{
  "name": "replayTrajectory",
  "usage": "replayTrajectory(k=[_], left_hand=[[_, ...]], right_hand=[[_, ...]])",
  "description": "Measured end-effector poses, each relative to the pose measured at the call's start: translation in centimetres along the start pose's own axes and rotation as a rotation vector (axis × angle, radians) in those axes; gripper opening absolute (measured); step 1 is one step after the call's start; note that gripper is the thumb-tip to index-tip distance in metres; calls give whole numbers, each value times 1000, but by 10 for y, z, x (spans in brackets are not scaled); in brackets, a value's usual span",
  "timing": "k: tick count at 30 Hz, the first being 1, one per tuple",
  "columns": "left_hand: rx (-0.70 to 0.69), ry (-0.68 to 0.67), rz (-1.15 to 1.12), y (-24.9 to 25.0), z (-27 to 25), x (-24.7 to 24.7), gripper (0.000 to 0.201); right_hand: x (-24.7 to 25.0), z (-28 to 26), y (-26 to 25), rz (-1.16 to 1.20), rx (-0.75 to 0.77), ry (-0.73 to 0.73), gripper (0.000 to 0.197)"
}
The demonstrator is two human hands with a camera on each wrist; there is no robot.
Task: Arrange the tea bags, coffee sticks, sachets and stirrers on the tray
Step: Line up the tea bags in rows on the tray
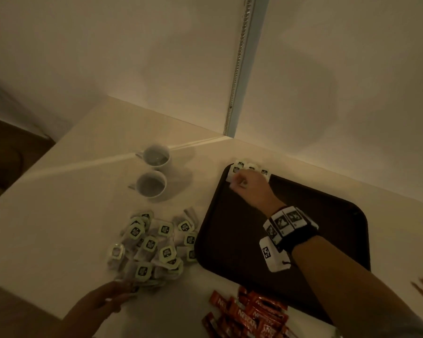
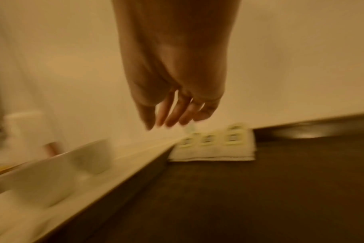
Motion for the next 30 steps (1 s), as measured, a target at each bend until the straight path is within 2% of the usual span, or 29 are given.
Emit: replayTrajectory(k=[2, 5, 8, 12, 15, 16, 18, 19, 20, 23, 26, 30], left_hand=[[-24, -13, 8, -4, -4, -2, 16], [-28, -21, -1, -10, -11, -1, 14], [-49, -13, 12, -20, -18, 6, 14], [-90, -17, 56, -33, -23, 16, 16], [-98, 6, 2, -45, -26, 23, 8], [-104, 15, -16, -48, -26, 25, 15], [-112, 19, -72, -59, -24, 29, 52], [-109, 24, -85, -64, -22, 30, 58], [-110, 32, -85, -64, -23, 31, 52], [-101, 56, -79, -58, -25, 36, 12], [-107, 37, -46, -54, -25, 37, 8], [-129, 67, -42, -37, -25, 41, 15]], right_hand=[[-48, -23, -43, -42, 176, -259, 27], [-107, -48, -75, -237, 325, -471, 57], [-147, -66, -88, -463, 415, -615, 94], [-160, -75, -92, -650, 482, -681, 112], [-168, -84, -99, -685, 516, -688, 104], [-170, -86, -100, -676, 511, -690, 100], [-173, -86, -102, -640, 473, -707, 89], [-173, -85, -103, -621, 447, -715, 82], [-173, -84, -104, -604, 427, -721, 74], [-172, -81, -107, -538, 366, -736, 56], [-164, -72, -107, -409, 296, -725, 47], [-140, -62, -110, -270, 226, -692, 56]])
Point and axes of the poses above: each hand's wrist, its own z-axis towards the middle knuckle, its own x-axis out of the back of the hand, y = z × x, the point moved 10 cm from there along z, towards the middle knuckle, and after that the axes turned 9 degrees about y, right-handed, at the moved point
